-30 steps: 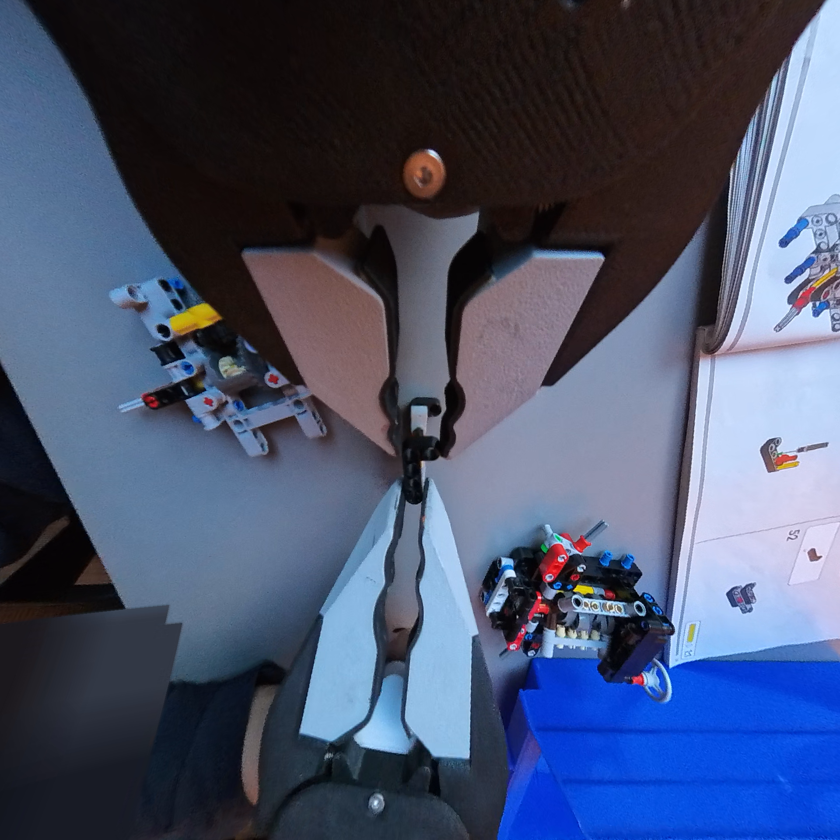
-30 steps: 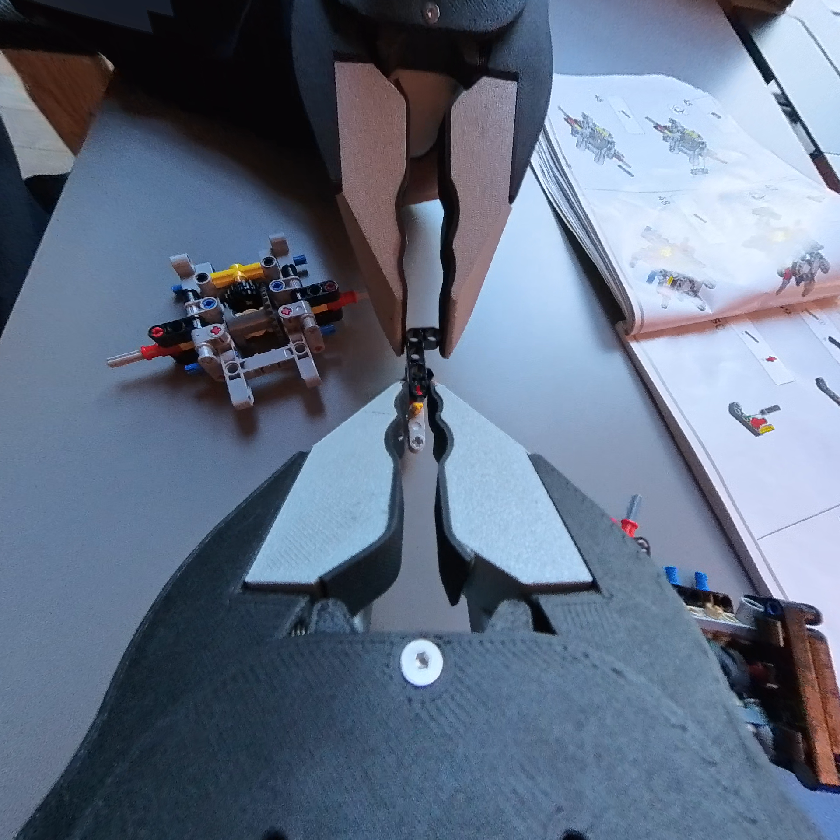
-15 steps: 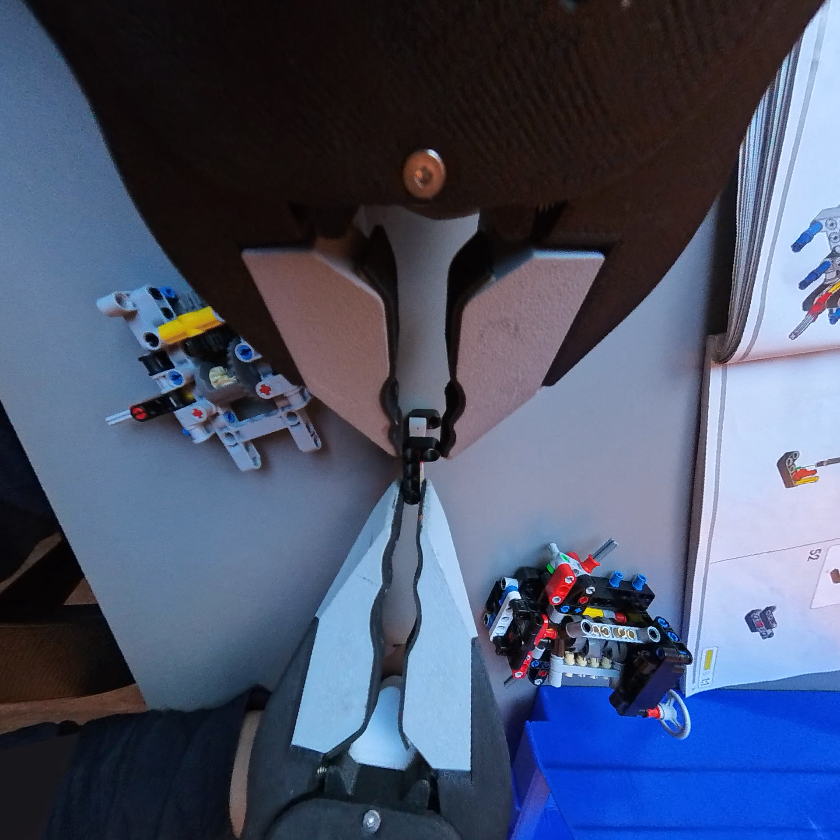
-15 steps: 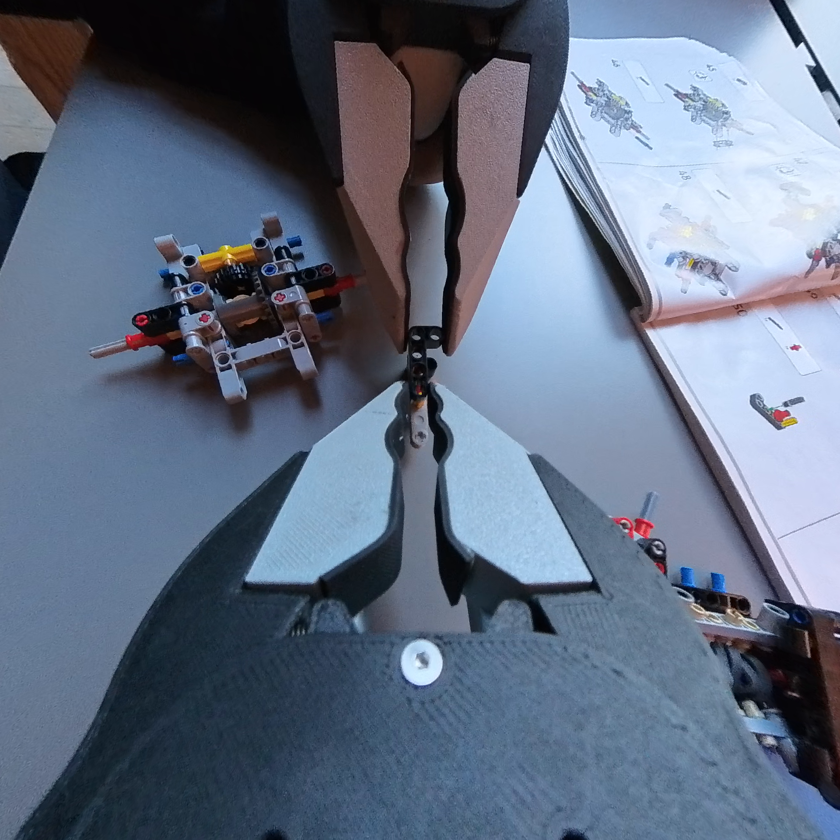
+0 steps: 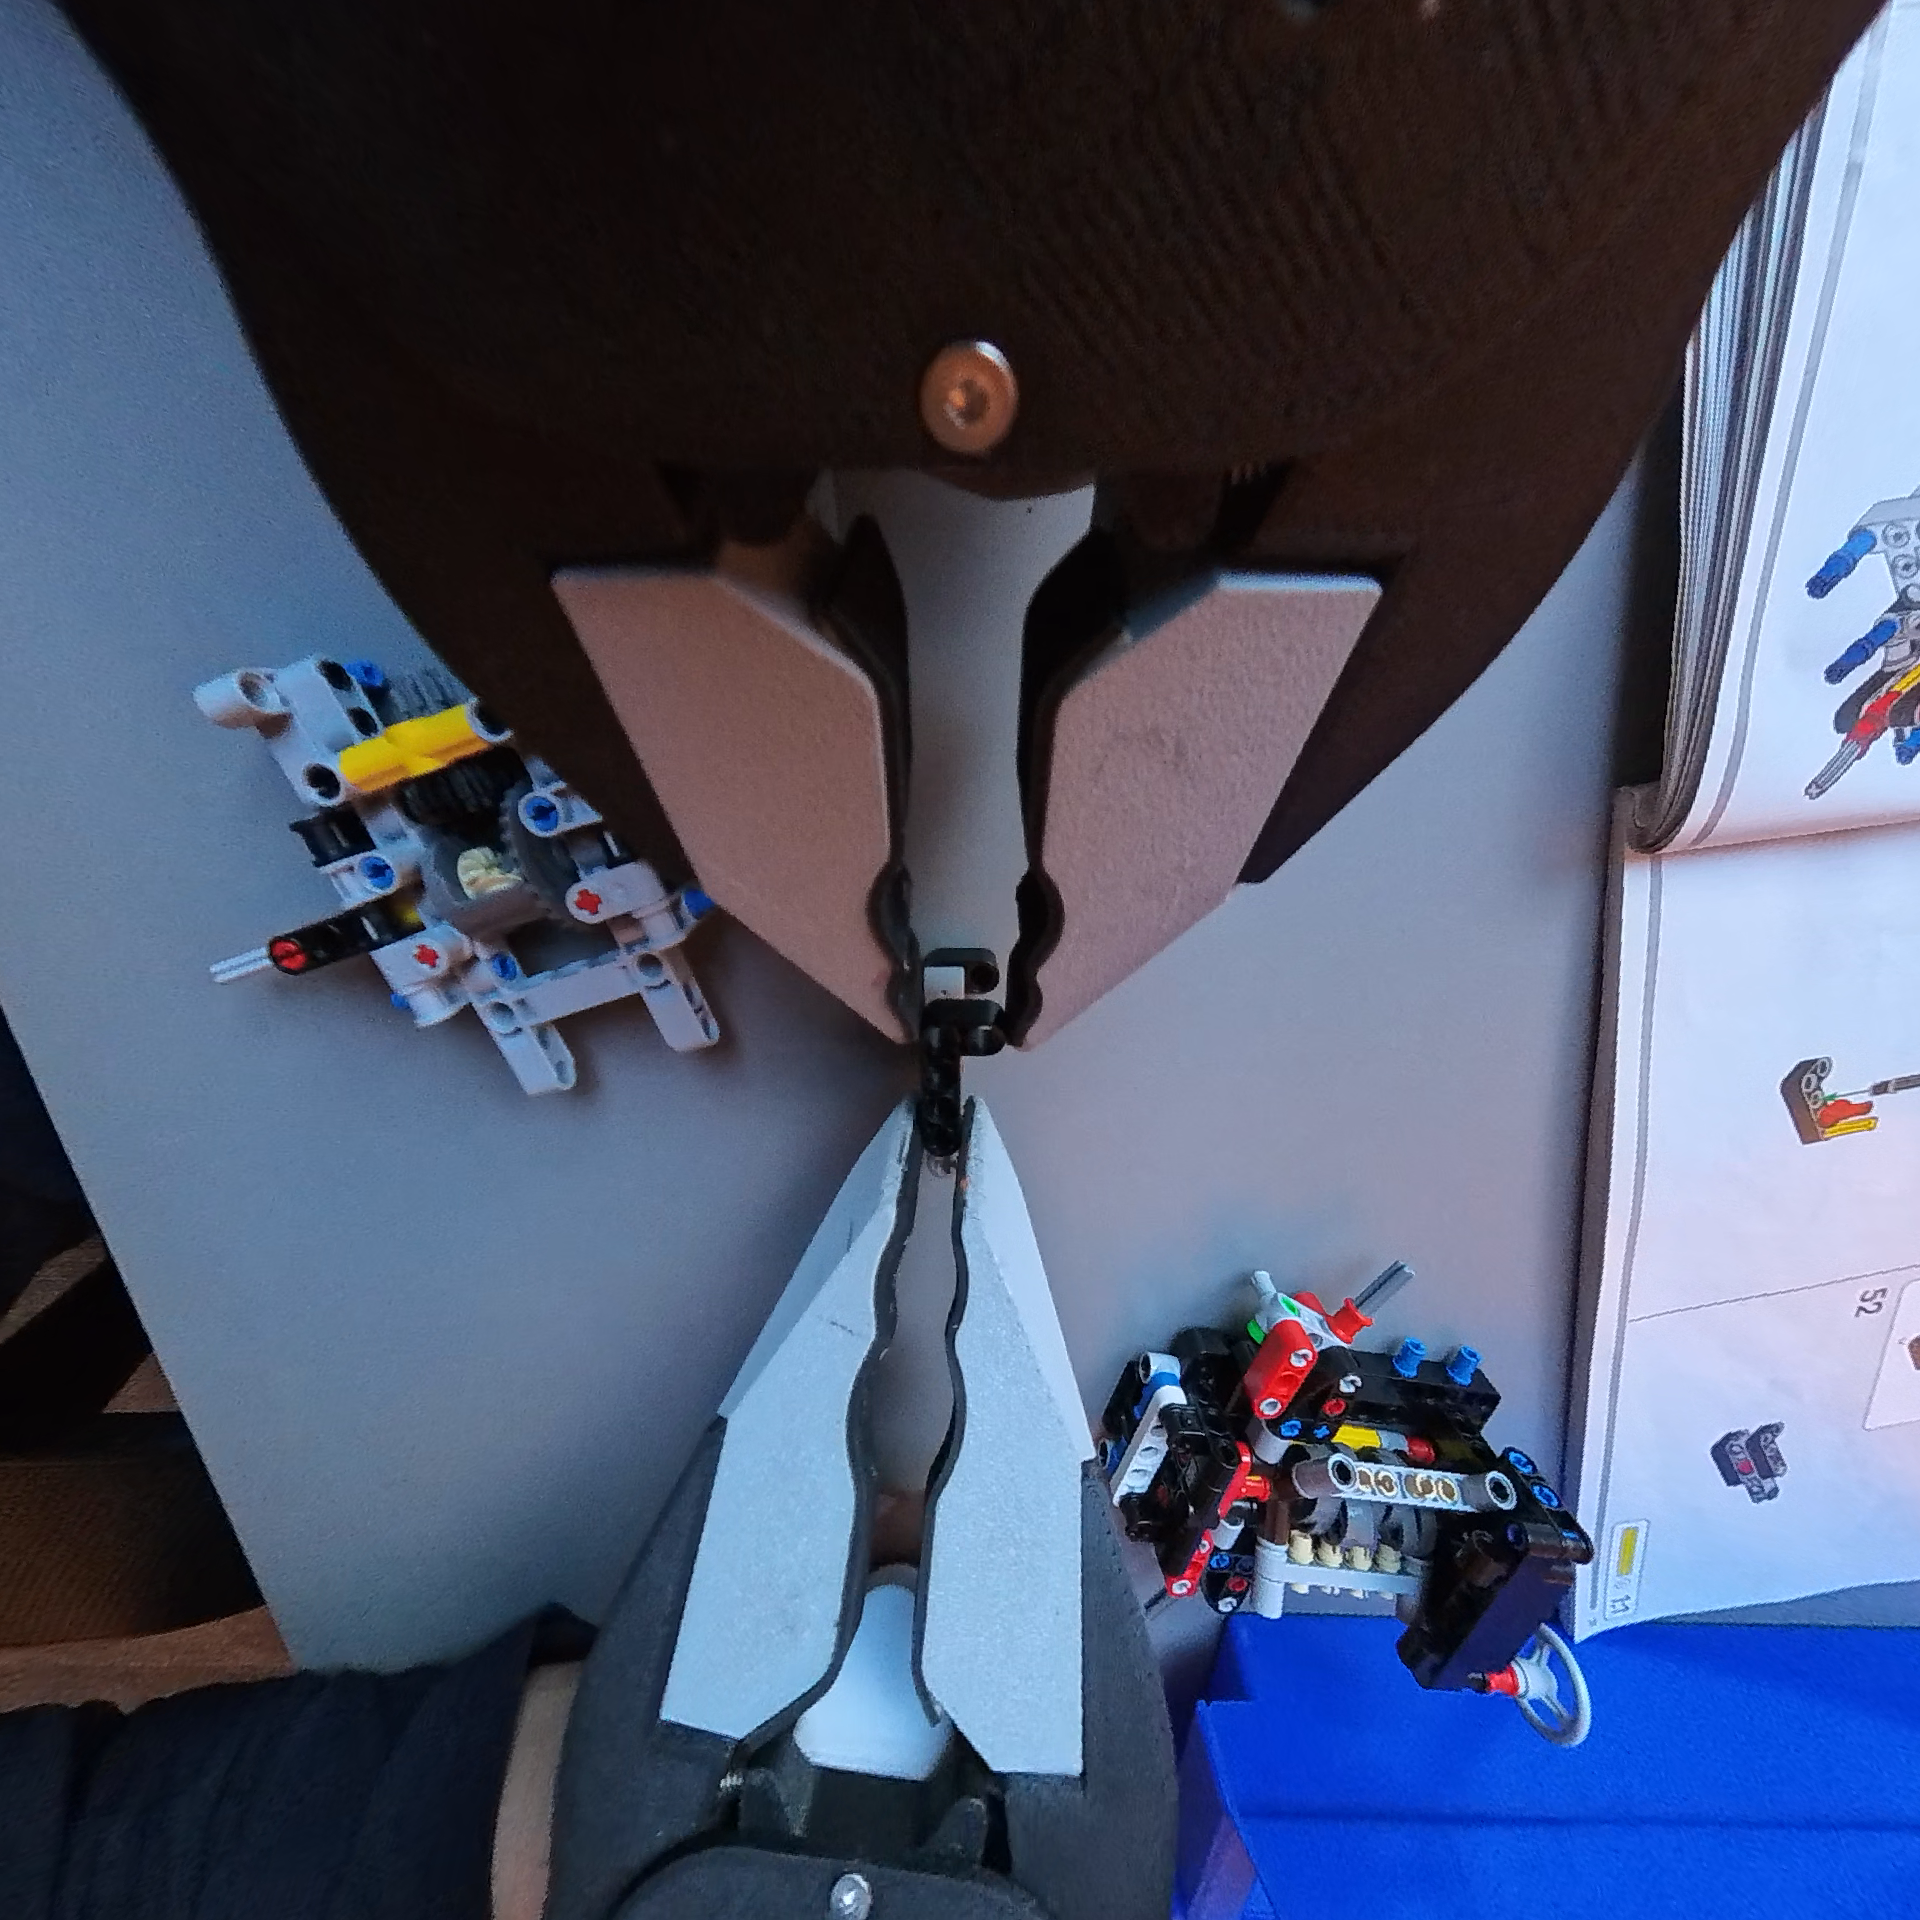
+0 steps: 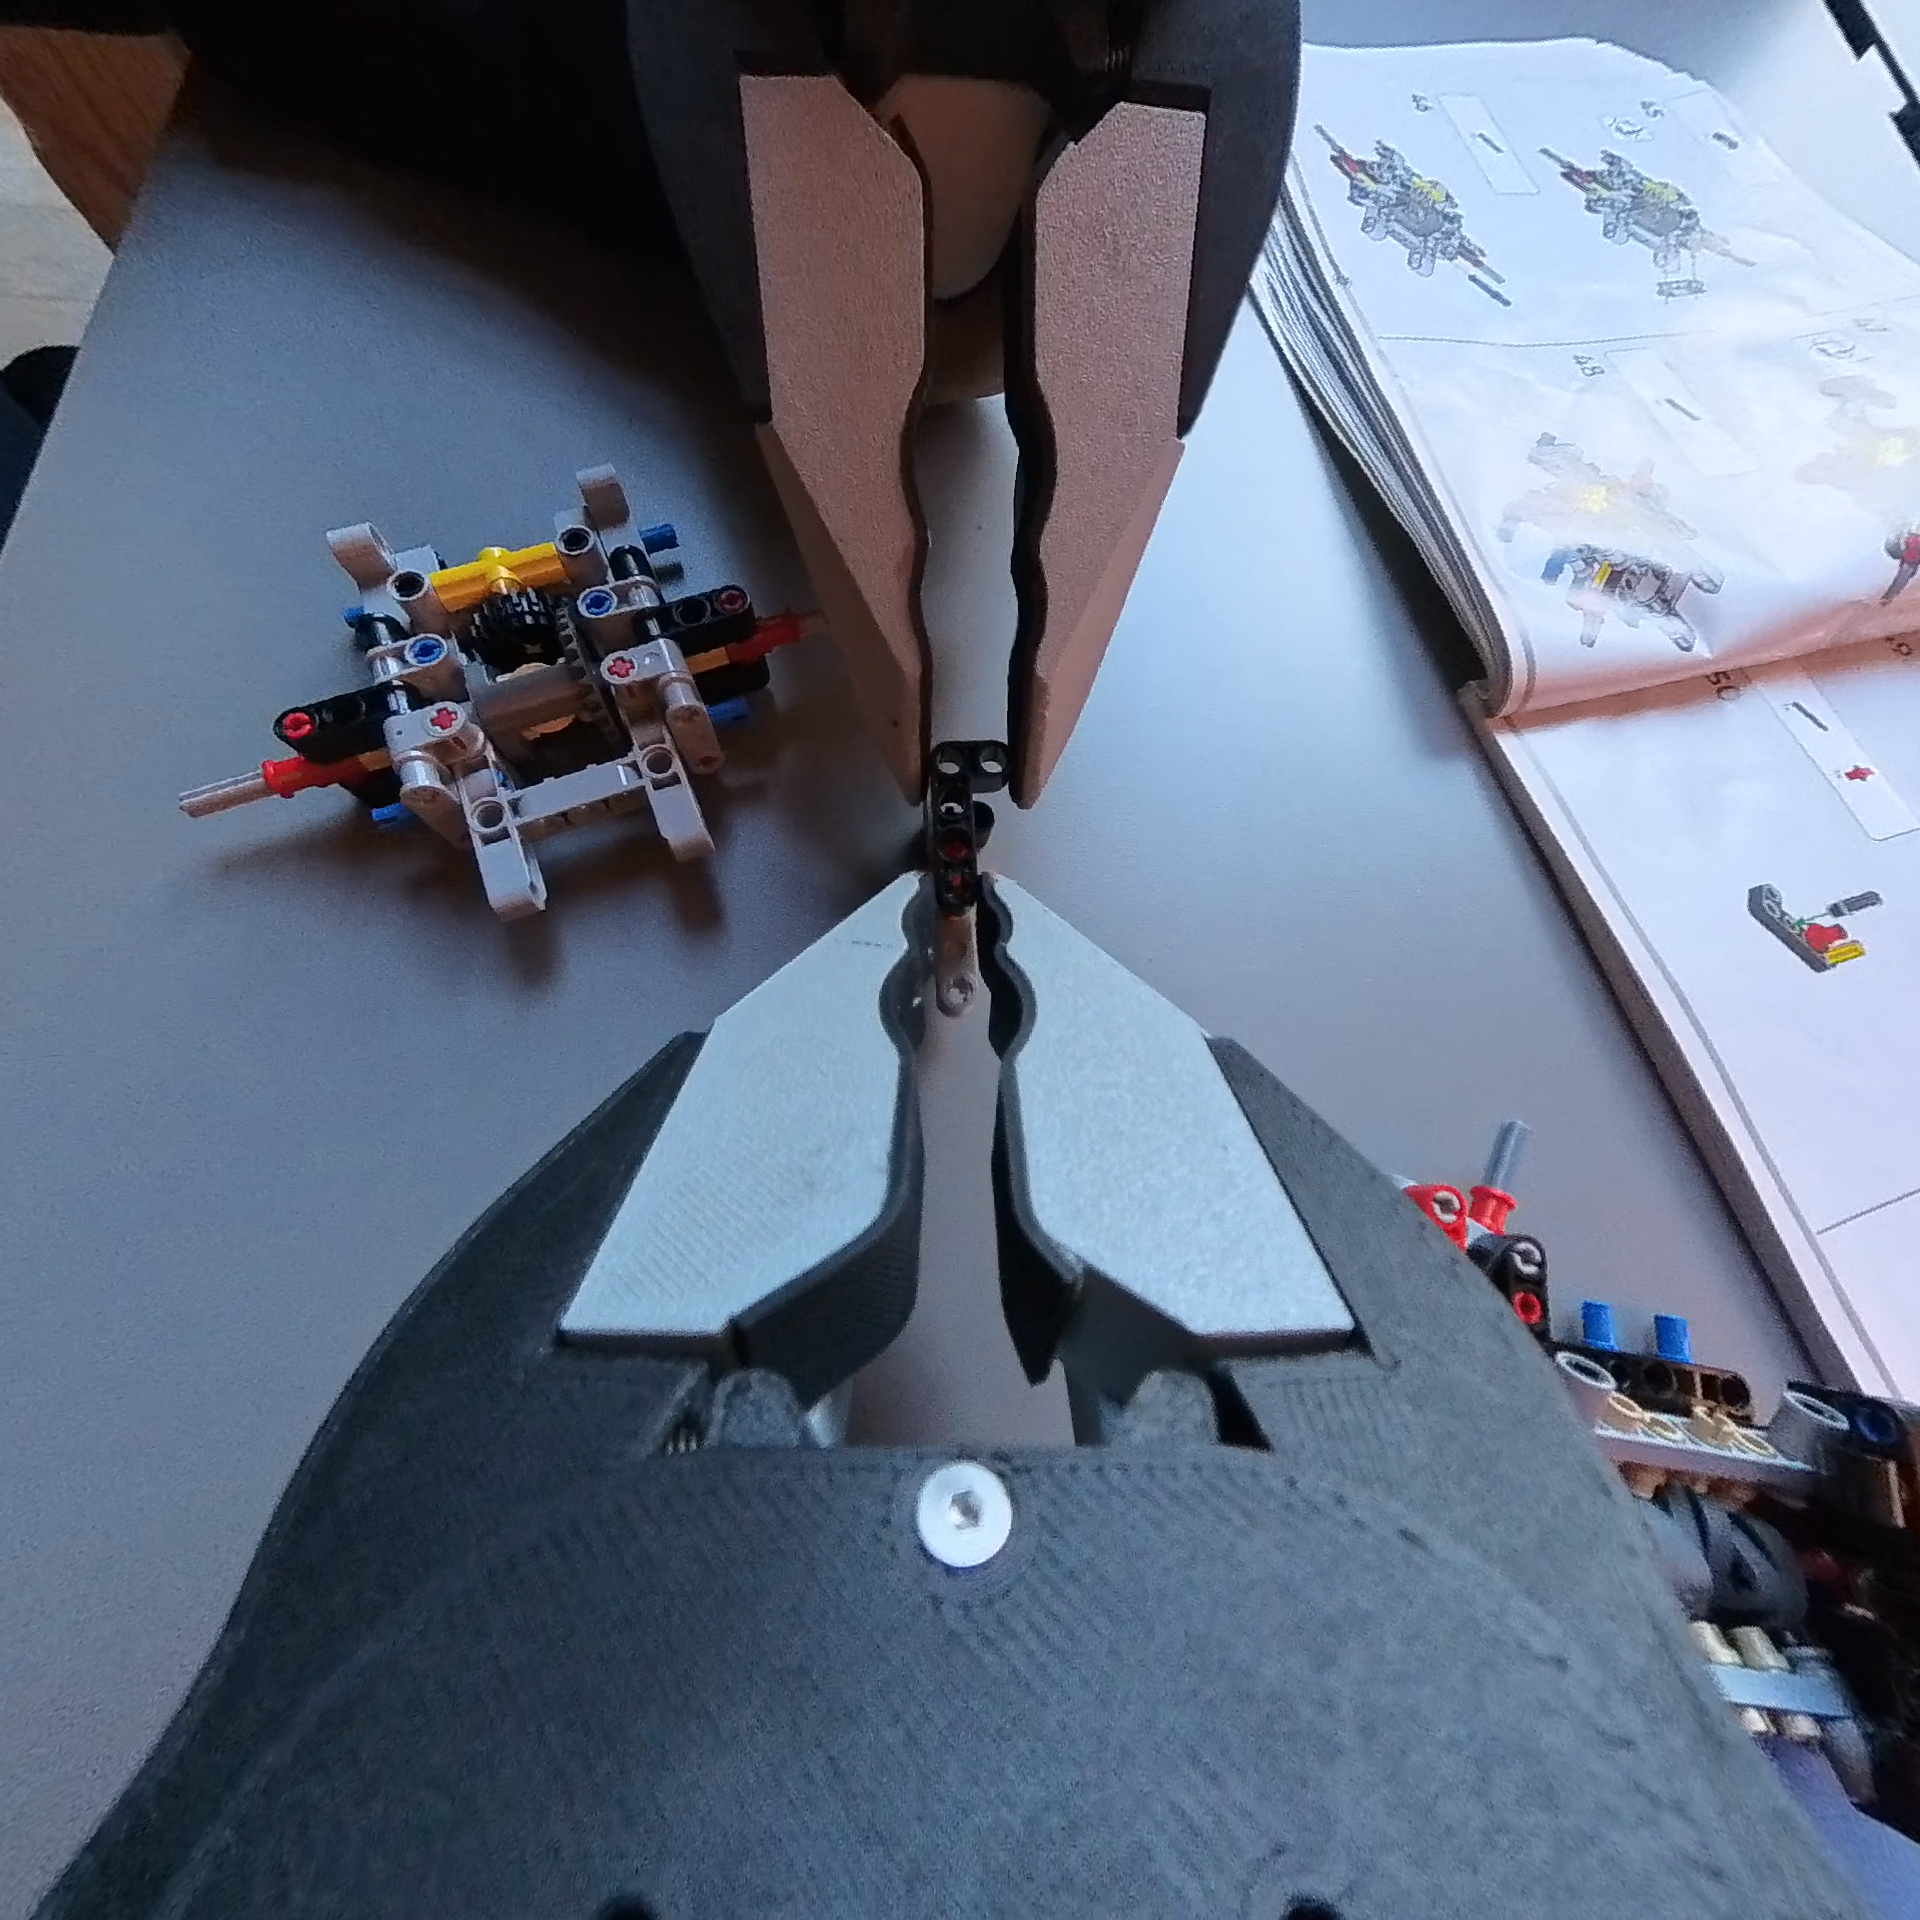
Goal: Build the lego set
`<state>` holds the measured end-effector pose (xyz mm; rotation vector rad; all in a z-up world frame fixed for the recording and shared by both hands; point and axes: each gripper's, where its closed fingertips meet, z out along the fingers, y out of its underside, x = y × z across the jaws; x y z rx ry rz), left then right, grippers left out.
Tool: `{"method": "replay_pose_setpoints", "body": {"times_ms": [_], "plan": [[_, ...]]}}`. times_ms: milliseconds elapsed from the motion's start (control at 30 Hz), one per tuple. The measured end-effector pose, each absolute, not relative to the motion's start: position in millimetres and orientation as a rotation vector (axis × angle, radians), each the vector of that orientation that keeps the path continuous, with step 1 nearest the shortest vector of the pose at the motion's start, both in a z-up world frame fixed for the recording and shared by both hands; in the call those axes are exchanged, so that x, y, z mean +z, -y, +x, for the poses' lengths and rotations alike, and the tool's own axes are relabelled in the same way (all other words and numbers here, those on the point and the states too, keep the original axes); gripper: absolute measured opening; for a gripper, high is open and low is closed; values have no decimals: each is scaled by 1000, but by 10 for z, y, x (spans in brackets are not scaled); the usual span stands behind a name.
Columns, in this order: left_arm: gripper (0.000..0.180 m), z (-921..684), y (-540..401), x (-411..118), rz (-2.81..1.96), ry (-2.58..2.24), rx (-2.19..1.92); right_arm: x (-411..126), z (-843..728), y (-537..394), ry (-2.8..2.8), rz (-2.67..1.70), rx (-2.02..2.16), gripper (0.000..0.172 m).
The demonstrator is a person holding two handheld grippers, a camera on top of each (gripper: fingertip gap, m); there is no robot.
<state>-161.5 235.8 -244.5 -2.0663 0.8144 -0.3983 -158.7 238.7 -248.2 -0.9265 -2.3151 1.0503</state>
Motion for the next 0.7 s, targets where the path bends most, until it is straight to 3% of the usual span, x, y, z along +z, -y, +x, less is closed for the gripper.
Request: {"method": "replay_pose_setpoints", "body": {"times_ms": [267, 333, 533, 700], "plan": [[13, -1620, -2350, -2468, -2086, -812, -403, -2485, -1590, -2382, 2329, -892, 952, 4], [24, -1637, -2360, -2479, -2101, -794, -409, -2488, -1592, -2376, 2332, -883, 932, 4], [27, -1674, -2366, -2419, -2076, -782, -404, -2492, -1593, -2383, 2337, -897, 931, 4], [17, -1631, -2354, -2358, -2026, -826, -381, -2494, -1586, -2374, 2354, -916, 938, 4]]}}
